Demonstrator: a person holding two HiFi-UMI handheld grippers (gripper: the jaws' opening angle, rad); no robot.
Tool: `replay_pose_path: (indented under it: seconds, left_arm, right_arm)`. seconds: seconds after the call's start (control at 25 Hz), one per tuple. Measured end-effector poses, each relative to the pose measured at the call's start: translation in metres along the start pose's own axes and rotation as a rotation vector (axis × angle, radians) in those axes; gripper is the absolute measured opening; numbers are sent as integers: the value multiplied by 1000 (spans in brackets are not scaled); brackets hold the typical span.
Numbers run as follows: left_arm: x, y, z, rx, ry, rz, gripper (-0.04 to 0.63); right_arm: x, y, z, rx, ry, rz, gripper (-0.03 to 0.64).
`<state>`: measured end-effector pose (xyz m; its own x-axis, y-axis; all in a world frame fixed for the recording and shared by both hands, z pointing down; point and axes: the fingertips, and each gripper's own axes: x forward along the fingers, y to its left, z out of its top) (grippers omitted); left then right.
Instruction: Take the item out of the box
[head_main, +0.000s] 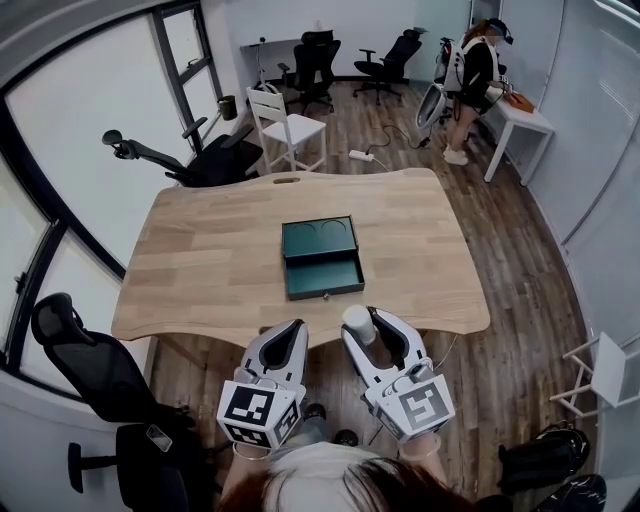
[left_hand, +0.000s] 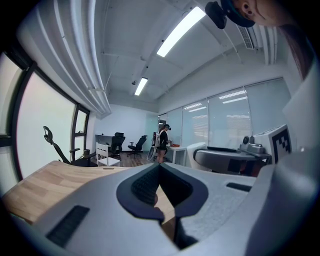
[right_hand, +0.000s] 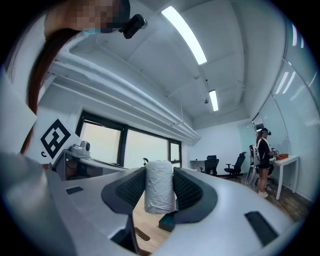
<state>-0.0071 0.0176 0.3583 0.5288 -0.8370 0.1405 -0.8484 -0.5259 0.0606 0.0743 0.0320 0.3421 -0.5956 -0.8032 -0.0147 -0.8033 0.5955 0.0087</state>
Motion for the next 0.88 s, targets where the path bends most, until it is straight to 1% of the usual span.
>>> replay_pose_path:
  seconds: [0.04, 0.16, 0.2, 0.32, 0.36, 0.48, 0.56, 0.64, 0.88]
  left_arm:
    - [0, 0, 0, -1, -1, -1, 6]
    - [0, 0, 0, -3, -4, -3, 6]
    - [1, 0, 0, -3, -4, -4, 6]
    - [2, 2, -1, -3, -2, -7, 6]
    - [2, 3, 0, -3, -2, -8, 6]
    - [4, 8, 1, -5, -3, -10, 6]
    - [4, 10, 1, -6, -5, -11, 6]
    - [5, 14, 2, -7, -6, -11, 6]
    - [10, 24, 2, -12, -6, -20, 6]
  right_arm:
    - [0, 0, 2, -4, -12, -3, 188]
    - [1, -5, 10, -29, -91, -13, 188]
    - [1, -5, 9, -29, -91, -14, 188]
    - [2, -2, 2, -13, -16, -9, 188]
    - [4, -2, 1, -10, -6, -7, 188]
    - [9, -3, 3, -18, -24, -12, 187]
    - [13, -2, 2, -20, -17, -10, 187]
    - [18, -2, 5, -32, -45, -11, 187]
    - [30, -3, 5, -28, -20, -26, 189]
